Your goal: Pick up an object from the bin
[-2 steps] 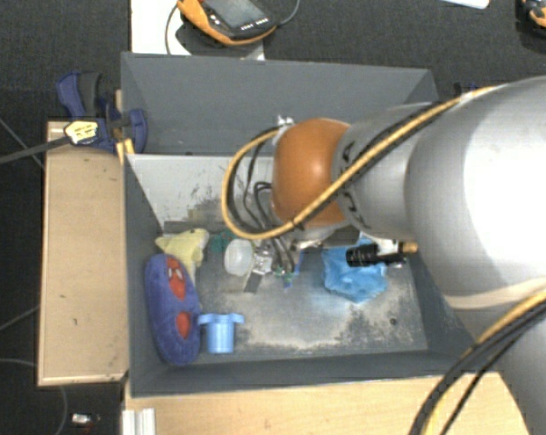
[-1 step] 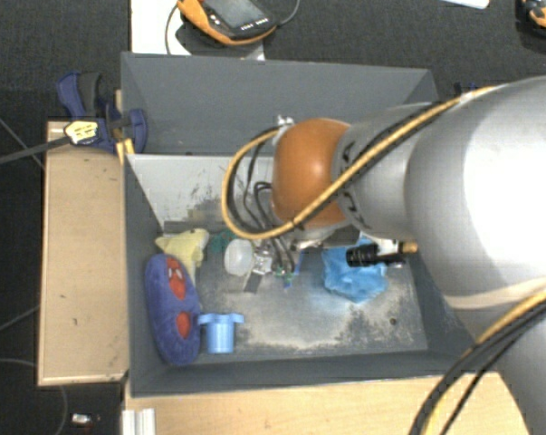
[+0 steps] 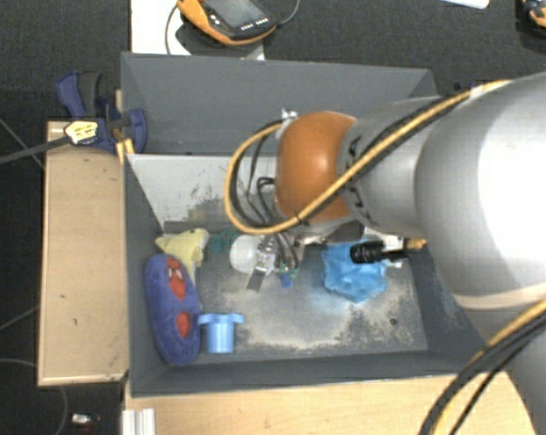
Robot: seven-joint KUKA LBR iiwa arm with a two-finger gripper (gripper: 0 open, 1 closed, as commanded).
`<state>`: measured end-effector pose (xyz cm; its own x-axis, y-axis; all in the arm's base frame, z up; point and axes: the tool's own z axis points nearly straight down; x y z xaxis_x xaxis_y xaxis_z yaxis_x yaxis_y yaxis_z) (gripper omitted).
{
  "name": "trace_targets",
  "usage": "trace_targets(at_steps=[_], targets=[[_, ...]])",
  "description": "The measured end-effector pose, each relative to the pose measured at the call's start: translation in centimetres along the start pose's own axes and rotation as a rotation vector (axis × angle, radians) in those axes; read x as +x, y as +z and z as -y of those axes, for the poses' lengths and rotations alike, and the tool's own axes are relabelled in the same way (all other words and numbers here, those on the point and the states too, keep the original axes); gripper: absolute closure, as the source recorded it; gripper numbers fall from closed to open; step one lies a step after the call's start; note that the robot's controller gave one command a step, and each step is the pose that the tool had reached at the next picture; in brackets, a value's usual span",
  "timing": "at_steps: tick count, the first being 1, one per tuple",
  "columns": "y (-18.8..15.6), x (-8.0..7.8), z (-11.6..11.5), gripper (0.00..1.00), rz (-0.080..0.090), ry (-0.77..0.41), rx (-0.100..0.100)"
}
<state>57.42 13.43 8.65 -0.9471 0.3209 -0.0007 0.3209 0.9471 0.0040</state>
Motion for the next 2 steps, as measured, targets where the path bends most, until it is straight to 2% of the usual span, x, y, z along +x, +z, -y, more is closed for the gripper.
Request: trace_targets(at_steps=[2], targets=[[-5.4,-0.1,-0.1,1.00,0.004,-0.002,-0.002]])
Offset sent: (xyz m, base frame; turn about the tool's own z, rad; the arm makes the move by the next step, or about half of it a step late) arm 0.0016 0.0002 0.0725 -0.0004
